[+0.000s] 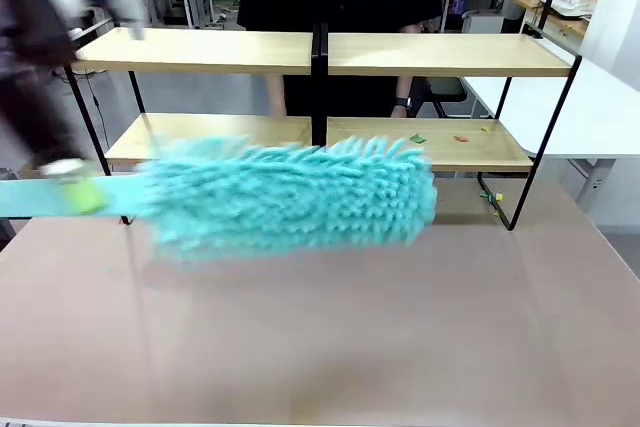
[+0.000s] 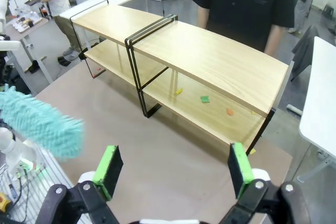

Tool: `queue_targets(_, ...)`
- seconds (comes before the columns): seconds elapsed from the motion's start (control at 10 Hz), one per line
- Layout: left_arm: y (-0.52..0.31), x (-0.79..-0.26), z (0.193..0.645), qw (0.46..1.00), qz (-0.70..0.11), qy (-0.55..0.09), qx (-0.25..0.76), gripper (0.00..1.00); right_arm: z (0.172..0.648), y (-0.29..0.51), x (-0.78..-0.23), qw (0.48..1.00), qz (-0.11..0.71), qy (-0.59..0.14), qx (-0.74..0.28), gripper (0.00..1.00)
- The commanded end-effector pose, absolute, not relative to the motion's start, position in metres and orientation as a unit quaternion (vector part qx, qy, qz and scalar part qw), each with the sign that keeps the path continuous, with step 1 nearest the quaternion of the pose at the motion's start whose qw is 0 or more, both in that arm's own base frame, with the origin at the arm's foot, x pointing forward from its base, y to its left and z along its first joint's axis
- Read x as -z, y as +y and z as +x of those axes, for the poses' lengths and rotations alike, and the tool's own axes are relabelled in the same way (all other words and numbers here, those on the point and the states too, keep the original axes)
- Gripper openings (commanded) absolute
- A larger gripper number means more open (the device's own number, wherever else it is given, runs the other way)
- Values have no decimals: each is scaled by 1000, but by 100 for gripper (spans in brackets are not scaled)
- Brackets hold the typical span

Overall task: Clean the shelves.
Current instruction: Clean another randomly selected level of the Shelf with the Duster.

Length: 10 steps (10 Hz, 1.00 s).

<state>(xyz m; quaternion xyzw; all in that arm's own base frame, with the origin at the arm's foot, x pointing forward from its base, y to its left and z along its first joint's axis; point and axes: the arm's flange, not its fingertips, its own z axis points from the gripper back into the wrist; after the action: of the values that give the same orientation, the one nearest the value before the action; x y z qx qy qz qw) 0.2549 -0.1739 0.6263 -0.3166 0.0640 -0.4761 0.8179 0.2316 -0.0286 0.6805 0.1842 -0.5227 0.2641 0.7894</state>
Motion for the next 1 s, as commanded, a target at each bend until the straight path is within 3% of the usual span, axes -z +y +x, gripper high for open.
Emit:
queue_targets(0.0,-232,-628,269,866,-310,76,385,13,232,-28,-680,789,185,-523,-264,100)
queue_targets(0.3,-302,-585,294,893,-378,22,243,13,232,-28,-680,789,185,-523,-264,100)
queue_targets(0.4,-314,-579,293,883,-414,-55,213,13,232,-28,-680,789,185,-523,-264,100)
queue_targets(0.5,-295,-590,296,891,-356,54,277,13,232,-28,-680,789,185,-523,-264,100)
queue_targets(0.9,-303,-580,297,893,-364,45,259,13,232,-28,-680,789,185,-523,-264,100)
